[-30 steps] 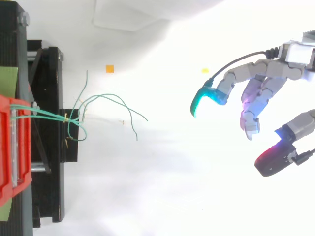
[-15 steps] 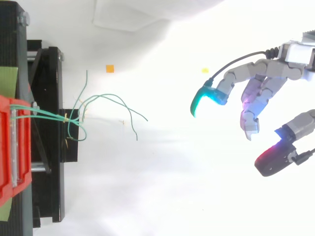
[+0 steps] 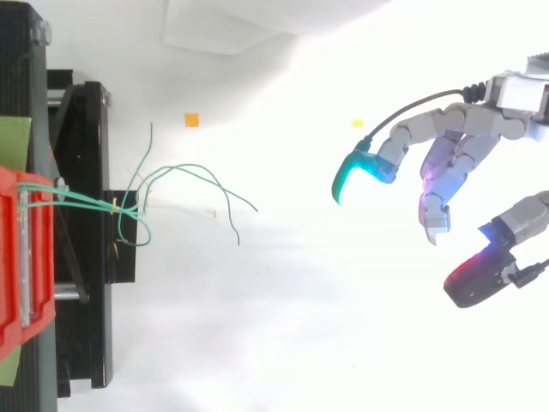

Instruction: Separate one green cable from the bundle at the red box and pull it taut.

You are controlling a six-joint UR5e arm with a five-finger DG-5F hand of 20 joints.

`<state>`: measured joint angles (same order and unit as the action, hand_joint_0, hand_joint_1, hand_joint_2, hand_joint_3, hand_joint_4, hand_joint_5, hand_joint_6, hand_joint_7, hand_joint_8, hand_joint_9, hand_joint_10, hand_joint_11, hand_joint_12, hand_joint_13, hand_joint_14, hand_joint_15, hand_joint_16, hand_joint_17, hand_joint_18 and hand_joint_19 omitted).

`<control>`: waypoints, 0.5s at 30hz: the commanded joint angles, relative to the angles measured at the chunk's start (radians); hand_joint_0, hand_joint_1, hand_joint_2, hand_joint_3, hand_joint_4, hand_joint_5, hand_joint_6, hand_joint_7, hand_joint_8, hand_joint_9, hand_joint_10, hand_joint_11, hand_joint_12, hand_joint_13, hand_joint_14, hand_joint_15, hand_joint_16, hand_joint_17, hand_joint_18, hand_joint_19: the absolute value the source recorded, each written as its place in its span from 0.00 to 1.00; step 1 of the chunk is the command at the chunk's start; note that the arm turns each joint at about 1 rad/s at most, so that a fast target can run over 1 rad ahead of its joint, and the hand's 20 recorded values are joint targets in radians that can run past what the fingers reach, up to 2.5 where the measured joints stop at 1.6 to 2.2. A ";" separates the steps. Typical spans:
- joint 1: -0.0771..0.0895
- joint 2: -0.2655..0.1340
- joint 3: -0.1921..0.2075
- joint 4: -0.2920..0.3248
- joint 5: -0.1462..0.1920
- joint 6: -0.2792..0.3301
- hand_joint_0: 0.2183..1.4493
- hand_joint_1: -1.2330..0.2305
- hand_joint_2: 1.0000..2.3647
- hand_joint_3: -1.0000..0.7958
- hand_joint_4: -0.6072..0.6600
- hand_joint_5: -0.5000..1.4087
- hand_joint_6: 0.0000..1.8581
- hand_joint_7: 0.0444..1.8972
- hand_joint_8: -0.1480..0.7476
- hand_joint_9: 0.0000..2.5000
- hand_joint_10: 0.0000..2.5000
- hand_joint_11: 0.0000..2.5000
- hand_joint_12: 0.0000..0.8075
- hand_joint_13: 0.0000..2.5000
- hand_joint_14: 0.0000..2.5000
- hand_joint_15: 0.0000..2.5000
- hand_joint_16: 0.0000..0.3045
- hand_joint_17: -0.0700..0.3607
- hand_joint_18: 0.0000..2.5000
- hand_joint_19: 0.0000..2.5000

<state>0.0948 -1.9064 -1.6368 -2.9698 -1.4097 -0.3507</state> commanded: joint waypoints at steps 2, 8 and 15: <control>0.000 0.001 0.000 0.000 0.000 -0.001 0.30 0.35 0.00 0.28 0.62 0.17 0.27 0.36 0.44 0.41 0.01 0.30 0.43 0.39 0.01 0.24 0.13 0.36 0.24 0.28; 0.000 0.000 0.000 0.000 0.000 0.001 0.30 0.35 0.00 0.28 0.62 0.17 0.27 0.36 0.43 0.41 0.01 0.29 0.44 0.40 0.01 0.22 0.12 0.36 0.23 0.28; 0.000 0.000 0.000 0.000 0.000 0.001 0.30 0.35 0.00 0.28 0.61 0.17 0.27 0.36 0.41 0.40 0.01 0.27 0.45 0.39 0.01 0.21 0.12 0.35 0.22 0.28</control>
<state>0.0947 -1.9063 -1.6368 -2.9698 -1.4097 -0.3507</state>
